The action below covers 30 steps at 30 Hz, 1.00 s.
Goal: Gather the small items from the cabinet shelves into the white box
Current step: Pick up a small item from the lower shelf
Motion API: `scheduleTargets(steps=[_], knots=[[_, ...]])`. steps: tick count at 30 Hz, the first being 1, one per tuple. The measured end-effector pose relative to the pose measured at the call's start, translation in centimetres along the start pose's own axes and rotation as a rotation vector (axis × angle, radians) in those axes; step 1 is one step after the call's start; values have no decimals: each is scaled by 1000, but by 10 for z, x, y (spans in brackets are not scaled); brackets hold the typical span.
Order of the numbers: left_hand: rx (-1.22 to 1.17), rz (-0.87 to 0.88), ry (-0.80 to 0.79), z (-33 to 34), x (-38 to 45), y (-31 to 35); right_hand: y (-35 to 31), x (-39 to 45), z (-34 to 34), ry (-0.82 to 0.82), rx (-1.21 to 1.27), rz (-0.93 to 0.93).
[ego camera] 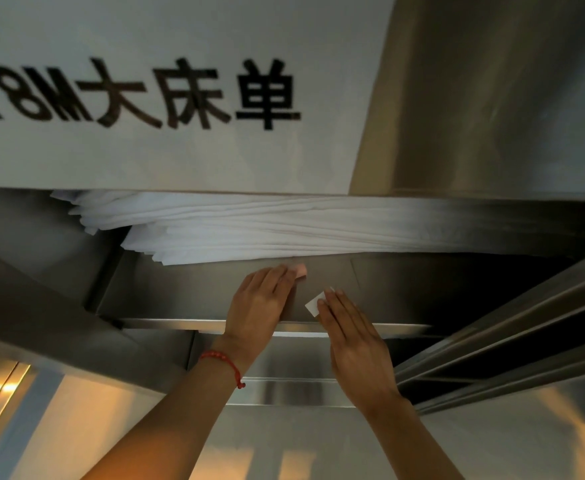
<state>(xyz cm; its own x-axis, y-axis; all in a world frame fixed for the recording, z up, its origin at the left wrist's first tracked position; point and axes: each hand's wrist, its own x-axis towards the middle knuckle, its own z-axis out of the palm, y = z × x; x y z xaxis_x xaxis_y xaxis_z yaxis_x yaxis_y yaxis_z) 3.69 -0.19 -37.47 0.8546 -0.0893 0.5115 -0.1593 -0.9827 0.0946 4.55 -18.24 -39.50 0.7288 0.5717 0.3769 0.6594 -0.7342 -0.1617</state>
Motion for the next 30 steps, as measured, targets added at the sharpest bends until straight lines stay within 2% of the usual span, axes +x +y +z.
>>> scheduleTargets(steps=[8, 17, 23, 30], knots=[[32, 139, 198, -1, -19, 5, 3, -3, -3, 44, 42, -68], [51, 147, 215, -8, -31, 7, 1, -2, -3, 162, 62, -142], [49, 139, 306, -14, -40, 9, -1, -4, 2, 343, 100, -205], [49, 95, 308, -32, -51, 19, -3, -9, -11, 405, 93, -257]])
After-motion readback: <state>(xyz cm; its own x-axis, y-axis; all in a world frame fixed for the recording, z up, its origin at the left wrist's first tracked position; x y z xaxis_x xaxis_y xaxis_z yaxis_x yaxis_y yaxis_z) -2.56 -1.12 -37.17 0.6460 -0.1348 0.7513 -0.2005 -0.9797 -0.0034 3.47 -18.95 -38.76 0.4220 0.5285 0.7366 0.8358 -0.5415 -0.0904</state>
